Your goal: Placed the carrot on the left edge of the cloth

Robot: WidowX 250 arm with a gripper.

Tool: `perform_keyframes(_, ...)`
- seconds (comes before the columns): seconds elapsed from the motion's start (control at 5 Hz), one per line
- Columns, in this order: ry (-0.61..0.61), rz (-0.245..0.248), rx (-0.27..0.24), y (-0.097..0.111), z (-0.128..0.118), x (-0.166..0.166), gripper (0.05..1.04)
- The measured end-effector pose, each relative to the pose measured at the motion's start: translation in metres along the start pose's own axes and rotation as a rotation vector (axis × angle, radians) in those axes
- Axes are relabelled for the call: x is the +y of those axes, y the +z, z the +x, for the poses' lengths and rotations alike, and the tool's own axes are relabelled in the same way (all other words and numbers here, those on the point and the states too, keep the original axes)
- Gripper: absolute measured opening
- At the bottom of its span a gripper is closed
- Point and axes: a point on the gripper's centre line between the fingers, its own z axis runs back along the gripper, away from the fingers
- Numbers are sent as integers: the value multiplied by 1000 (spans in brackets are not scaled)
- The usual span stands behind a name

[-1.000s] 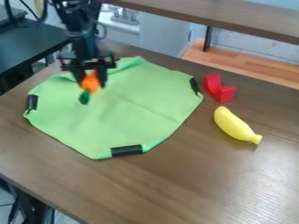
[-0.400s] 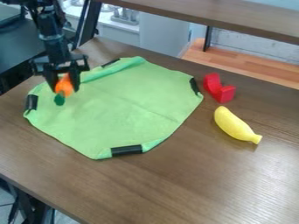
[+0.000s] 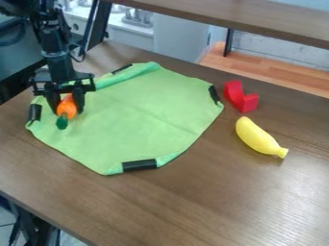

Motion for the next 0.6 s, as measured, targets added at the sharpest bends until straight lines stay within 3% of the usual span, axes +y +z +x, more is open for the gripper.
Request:
perform_keyframes(0.2, 16, 27, 6, -1, -1, 4, 875)
perform_keyframes(0.4, 15, 25, -16, 9, -1, 3, 1006)
perform_keyframes(0.6, -1, 25, -31, 33, -3, -5, 1000)
